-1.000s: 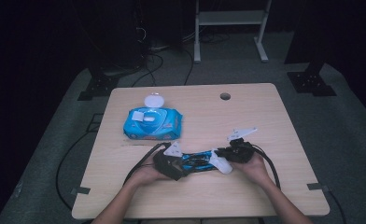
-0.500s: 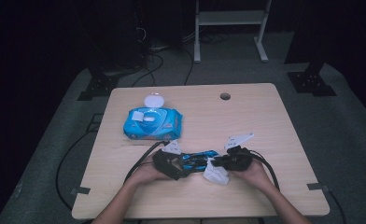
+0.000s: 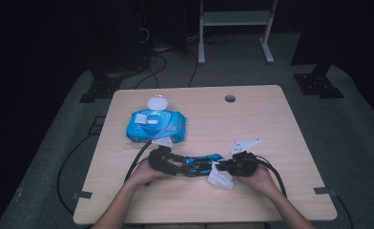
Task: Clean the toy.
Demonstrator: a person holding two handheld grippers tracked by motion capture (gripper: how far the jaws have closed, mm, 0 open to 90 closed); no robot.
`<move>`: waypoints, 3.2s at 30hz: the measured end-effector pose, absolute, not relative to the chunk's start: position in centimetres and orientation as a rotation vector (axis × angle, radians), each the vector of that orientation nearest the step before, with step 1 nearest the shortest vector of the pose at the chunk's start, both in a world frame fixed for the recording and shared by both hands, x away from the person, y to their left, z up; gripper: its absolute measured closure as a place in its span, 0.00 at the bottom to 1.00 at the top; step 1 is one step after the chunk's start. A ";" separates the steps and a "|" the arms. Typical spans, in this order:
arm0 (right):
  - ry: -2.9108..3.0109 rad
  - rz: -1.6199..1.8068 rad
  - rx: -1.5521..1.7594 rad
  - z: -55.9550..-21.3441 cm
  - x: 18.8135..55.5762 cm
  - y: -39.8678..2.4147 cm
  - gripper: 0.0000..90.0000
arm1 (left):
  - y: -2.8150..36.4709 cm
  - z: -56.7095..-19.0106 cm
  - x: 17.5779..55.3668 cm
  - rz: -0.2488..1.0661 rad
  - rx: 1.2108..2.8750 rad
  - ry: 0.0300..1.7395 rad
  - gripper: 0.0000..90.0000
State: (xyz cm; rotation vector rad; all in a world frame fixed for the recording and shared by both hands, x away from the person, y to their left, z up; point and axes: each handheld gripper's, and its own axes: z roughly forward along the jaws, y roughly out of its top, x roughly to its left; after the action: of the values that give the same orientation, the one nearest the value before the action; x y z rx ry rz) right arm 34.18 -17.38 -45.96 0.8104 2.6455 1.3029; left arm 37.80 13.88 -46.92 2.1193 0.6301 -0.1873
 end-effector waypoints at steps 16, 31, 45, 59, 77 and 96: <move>2.590 1.277 0.954 -45.8 36.3 -19.6 0.91 | 13.0 -47.0 37.4 -0.114 2.132 0.666 0.54; 2.763 1.435 1.097 -47.3 38.3 -20.8 0.55 | 12.9 -47.0 34.3 0.152 2.097 0.545 0.54; 2.893 1.574 1.100 -48.3 39.3 -20.1 0.55 | 13.0 -47.1 32.7 0.293 2.082 0.448 0.54; 2.739 1.393 0.622 -45.4 35.6 -18.9 0.69 | 12.4 -47.2 34.5 0.073 2.127 0.461 0.46; 2.576 1.216 0.653 -44.4 35.7 -20.0 0.63 | 10.9 -46.9 35.0 0.231 2.151 0.420 0.53; 2.711 1.005 0.733 -46.3 33.7 -19.9 0.94 | 10.7 -46.4 34.8 0.202 2.104 0.436 0.61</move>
State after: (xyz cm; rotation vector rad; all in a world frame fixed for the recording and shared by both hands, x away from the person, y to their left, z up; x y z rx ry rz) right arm 33.74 -19.93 -46.29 0.7327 2.7107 1.0053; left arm 34.81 10.69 -46.40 2.1039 0.4356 0.2024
